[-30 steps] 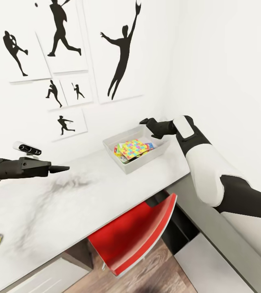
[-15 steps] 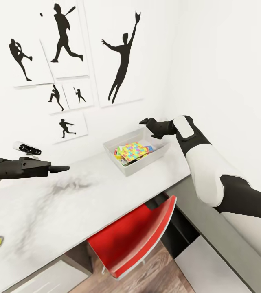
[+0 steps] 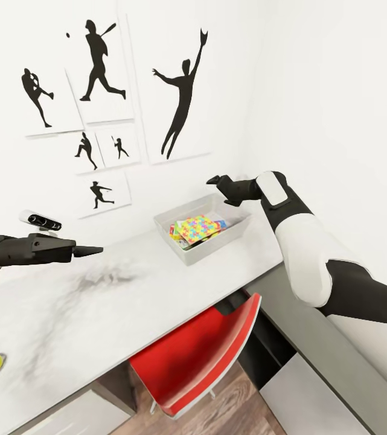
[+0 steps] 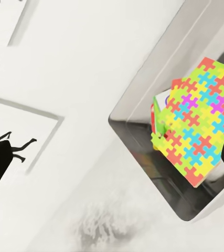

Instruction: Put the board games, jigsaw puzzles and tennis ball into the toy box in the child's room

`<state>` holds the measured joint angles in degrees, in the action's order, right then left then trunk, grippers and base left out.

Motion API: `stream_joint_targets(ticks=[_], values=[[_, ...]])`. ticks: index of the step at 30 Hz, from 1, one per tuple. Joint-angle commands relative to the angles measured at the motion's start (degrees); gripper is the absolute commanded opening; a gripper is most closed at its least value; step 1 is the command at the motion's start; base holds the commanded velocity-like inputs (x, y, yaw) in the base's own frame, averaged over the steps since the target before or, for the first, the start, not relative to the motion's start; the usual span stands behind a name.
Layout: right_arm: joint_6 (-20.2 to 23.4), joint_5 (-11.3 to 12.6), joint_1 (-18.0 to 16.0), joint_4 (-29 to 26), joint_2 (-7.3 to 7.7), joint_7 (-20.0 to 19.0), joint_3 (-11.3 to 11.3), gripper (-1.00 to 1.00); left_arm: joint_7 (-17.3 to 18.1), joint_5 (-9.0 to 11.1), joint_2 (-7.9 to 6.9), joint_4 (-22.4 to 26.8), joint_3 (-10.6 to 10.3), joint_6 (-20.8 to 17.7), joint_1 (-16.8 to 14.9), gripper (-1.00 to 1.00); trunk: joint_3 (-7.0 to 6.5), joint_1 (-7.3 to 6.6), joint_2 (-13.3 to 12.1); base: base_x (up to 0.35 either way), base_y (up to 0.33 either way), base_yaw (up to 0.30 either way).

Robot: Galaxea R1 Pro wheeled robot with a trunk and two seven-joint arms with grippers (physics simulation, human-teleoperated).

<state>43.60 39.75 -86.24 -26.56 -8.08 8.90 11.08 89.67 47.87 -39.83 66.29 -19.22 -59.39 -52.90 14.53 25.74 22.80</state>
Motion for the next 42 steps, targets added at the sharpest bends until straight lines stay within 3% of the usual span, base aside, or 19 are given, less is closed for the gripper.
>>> stream_joint_targets(ticks=[1, 42], values=[[0.2, 0.6, -0.1, 0.0, -0.06, 0.6, 0.3, 1.0, 0.3, 0.0, -0.07, 0.0, -0.2, -0.6, -0.1, 1.0, 0.02, 0.04, 0.1, 0.0, 0.0, 0.0], [0.2, 0.6, 0.0, -0.1, -0.1, 0.7, 0.0, 1.0, 0.3, 0.0, -0.07, -0.1, -0.2, -0.6, -0.1, 1.0, -3.87, 0.04, 0.1, 0.0, 0.0, 0.0]])
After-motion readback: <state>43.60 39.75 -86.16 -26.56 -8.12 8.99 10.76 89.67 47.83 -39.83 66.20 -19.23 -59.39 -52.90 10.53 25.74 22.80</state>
